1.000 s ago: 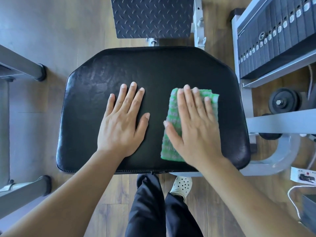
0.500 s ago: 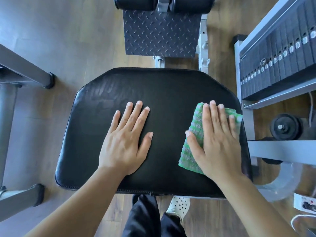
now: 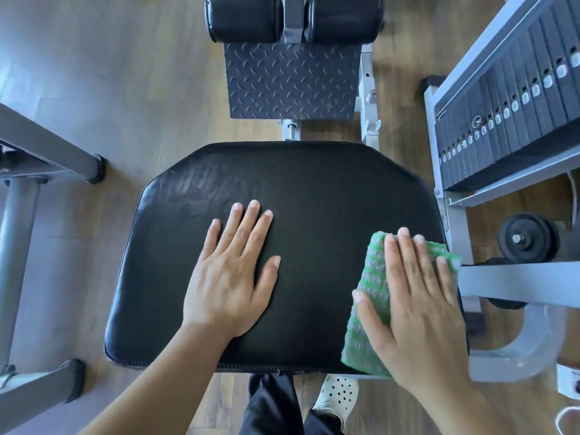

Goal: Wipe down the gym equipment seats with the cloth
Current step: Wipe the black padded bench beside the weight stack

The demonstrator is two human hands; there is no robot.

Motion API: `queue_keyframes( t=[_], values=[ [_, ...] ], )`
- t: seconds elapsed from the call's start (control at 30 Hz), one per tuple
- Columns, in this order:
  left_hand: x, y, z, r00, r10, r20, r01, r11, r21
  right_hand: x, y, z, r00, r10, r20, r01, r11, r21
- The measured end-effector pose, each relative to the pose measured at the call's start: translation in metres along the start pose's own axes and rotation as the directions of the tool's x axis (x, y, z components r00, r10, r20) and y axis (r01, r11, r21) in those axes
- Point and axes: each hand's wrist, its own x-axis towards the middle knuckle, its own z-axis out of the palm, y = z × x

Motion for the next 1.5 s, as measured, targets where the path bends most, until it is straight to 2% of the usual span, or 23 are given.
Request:
queue_keyframes(
  t=[0.13, 0.27, 0.33, 0.5, 0.63, 0.7, 0.8, 0.93, 1.0, 1.1, 1.23, 1.33, 1.5],
  values=[
    [0.0, 0.0, 0.0, 1.0, 0.002, -0.006, -0.002, 1.0, -0.005, 0.035, -0.006, 0.0, 1.0, 0.0, 0.02, 0.001, 0.999, -0.045],
    [0.0, -0.001, 0.001, 1.0, 0.009, -0.007, -0.009, 1.0, -0.004, 0.024, -0.018, 0.0, 0.975, -0.213, 0.068, 0.215, 0.976, -0.028],
    [0.0, -0.002, 0.001, 1.0, 0.009, -0.006, -0.009, 1.0, -0.009, 0.003, -0.016, -0.001, 0.962, -0.263, 0.075, 0.265, 0.964, -0.016],
    [-0.001, -0.001, 0.001, 1.0, 0.002, -0.007, -0.002, 1.0, -0.014, -0.028, 0.014, -0.004, 0.993, -0.114, 0.039, 0.115, 0.993, -0.02],
    [-0.001, -0.001, 0.001, 1.0, 0.005, -0.011, -0.005, 1.0, -0.009, -0.011, 0.011, -0.003, 1.0, -0.011, 0.026, 0.012, 0.999, -0.031],
    [-0.001, -0.001, 0.001, 1.0, 0.006, -0.009, -0.006, 1.0, -0.01, 0.008, -0.002, -0.002, 0.999, -0.026, 0.027, 0.028, 0.999, -0.045],
    [-0.001, -0.002, 0.001, 1.0, 0.008, -0.003, -0.008, 1.0, -0.013, 0.027, -0.027, 0.0, 0.99, -0.13, 0.047, 0.131, 0.991, -0.037],
    [-0.001, -0.002, 0.002, 1.0, 0.014, 0.002, -0.014, 1.0, -0.008, 0.003, -0.038, 0.002, 0.963, -0.263, 0.057, 0.264, 0.965, -0.006],
    [-0.001, -0.002, 0.001, 1.0, 0.013, 0.001, -0.013, 1.0, -0.012, -0.017, -0.027, 0.001, 0.971, -0.234, 0.044, 0.234, 0.972, 0.001],
    [-0.001, -0.001, 0.0, 1.0, 0.009, 0.001, -0.009, 1.0, -0.015, -0.032, -0.002, 0.0, 0.995, -0.103, 0.015, 0.103, 0.995, -0.004],
    [0.0, -0.002, 0.001, 1.0, 0.011, 0.0, -0.011, 1.0, -0.015, -0.013, 0.011, -0.002, 1.0, 0.025, 0.006, -0.025, 0.999, -0.023],
    [0.0, -0.002, 0.001, 1.0, 0.011, 0.001, -0.011, 1.0, -0.007, 0.018, -0.007, -0.001, 1.0, 0.005, 0.018, -0.004, 0.999, -0.047],
    [0.0, -0.002, 0.001, 1.0, 0.014, 0.007, -0.014, 1.0, -0.007, 0.013, -0.025, 0.001, 0.986, -0.159, 0.041, 0.16, 0.987, -0.023]
  ],
)
